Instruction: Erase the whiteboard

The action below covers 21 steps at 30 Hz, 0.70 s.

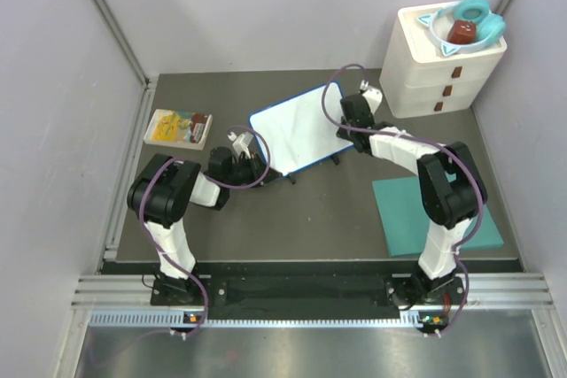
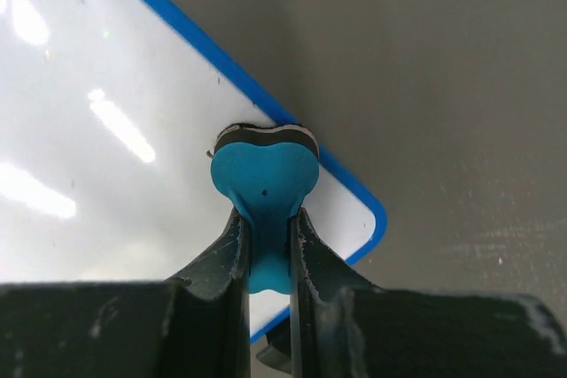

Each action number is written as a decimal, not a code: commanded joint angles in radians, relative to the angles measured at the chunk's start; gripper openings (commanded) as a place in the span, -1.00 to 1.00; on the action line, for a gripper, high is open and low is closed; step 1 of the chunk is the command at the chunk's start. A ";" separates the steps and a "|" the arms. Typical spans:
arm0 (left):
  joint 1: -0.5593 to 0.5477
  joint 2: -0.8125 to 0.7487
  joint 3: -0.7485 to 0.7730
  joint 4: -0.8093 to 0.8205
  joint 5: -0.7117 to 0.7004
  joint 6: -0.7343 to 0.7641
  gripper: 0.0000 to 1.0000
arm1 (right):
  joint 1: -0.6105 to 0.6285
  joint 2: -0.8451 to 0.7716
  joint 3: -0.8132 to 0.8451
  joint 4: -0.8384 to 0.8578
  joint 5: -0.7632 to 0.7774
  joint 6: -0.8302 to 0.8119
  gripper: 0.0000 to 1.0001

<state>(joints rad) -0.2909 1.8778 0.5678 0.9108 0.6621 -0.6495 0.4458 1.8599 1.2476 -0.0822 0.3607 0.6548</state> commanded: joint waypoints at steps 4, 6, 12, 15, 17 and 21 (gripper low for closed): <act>-0.008 0.012 -0.009 -0.151 -0.107 0.059 -1.00 | 0.184 -0.039 -0.056 0.025 0.014 0.019 -1.00; -0.008 0.011 -0.011 -0.153 -0.108 0.059 -1.00 | 0.220 -0.036 -0.051 0.028 0.018 0.028 -1.00; -0.010 0.009 -0.011 -0.151 -0.111 0.060 -1.00 | 0.346 0.011 -0.007 0.025 0.030 0.054 -1.00; -0.011 0.007 -0.013 -0.151 -0.111 0.060 -1.00 | 0.390 0.044 0.030 0.027 0.035 0.054 -1.00; -0.011 0.006 -0.013 -0.151 -0.114 0.060 -1.00 | 0.404 0.071 0.061 0.027 0.023 0.049 -1.00; -0.013 0.004 -0.014 -0.150 -0.116 0.060 -1.00 | 0.424 0.064 0.081 0.027 0.041 0.043 -1.00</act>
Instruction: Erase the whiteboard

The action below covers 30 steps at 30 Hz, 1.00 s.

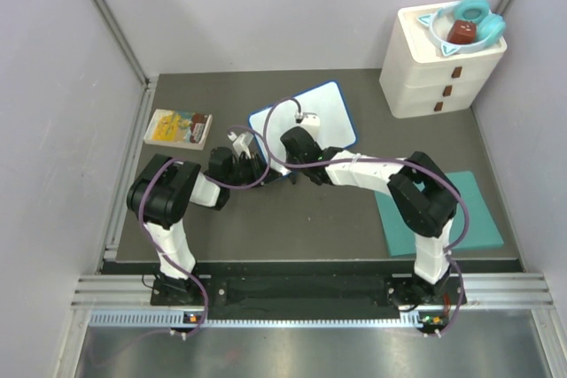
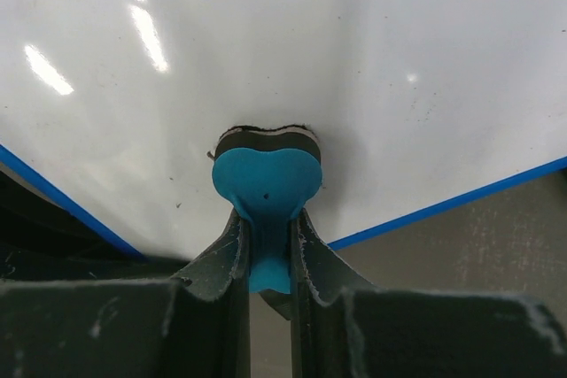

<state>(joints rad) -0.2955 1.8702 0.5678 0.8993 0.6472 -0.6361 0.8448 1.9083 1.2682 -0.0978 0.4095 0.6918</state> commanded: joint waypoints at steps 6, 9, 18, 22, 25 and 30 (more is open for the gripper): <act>-0.010 0.009 -0.017 -0.132 -0.101 0.049 -1.00 | 0.023 -0.141 -0.012 -0.025 0.106 -0.009 -1.00; -0.010 0.000 -0.023 -0.126 -0.098 0.049 -1.00 | 0.022 -0.248 -0.090 -0.069 0.146 0.031 -1.00; -0.013 -0.075 -0.057 -0.160 -0.119 0.056 -0.91 | 0.022 -0.422 -0.288 -0.196 0.169 0.161 -0.96; -0.011 -0.106 -0.052 -0.224 -0.142 0.078 -0.86 | 0.022 -0.463 -0.354 -0.224 0.124 0.199 -0.64; -0.011 -0.128 -0.037 -0.282 -0.161 0.098 -0.75 | 0.022 -0.495 -0.427 -0.218 0.097 0.235 -0.32; -0.011 -0.134 0.009 -0.358 -0.172 0.142 -0.48 | 0.022 -0.566 -0.518 -0.218 0.058 0.285 0.49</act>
<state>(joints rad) -0.3096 1.7412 0.5480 0.7136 0.5739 -0.5789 0.8574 1.4239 0.7841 -0.3195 0.5018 0.9211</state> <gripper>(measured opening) 0.229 0.612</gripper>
